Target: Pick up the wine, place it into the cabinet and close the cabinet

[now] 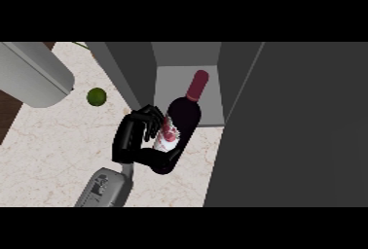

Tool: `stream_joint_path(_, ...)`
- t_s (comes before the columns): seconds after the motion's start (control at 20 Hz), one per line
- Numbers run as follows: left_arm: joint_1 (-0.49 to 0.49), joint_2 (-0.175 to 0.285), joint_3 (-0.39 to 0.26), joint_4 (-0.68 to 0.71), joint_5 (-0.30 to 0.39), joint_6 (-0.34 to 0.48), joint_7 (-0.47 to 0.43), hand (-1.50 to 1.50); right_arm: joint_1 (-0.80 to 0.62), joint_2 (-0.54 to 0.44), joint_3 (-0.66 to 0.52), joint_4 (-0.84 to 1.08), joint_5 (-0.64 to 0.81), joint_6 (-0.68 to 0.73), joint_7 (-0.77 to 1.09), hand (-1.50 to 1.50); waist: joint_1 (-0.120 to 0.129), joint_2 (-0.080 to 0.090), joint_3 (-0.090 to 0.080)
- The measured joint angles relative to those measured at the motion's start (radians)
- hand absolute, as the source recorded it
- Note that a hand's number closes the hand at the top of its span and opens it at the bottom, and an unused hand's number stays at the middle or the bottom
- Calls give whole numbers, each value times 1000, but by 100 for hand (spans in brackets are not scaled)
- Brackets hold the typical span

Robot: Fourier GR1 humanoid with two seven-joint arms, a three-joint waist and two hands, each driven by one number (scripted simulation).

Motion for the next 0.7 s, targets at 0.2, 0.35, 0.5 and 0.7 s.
stream_joint_path(0.2,-70,0,20,72,-1,2,-3,150,-7,-23,-38,-4,-5,6,12,-150,0,1,0)
stream_joint_path(0.35,-128,-1,36,152,10,2,-17,150,-4,-27,-54,-3,-10,11,5,-150,-2,2,0)
stream_joint_path(0.5,-190,-2,31,228,25,20,-26,150,10,-27,-46,-2,-15,20,-18,-150,-7,3,0)
stream_joint_path(0.7,-265,-2,38,322,56,23,-51,150,26,-25,-45,-1,-21,25,-42,-150,-9,4,0)
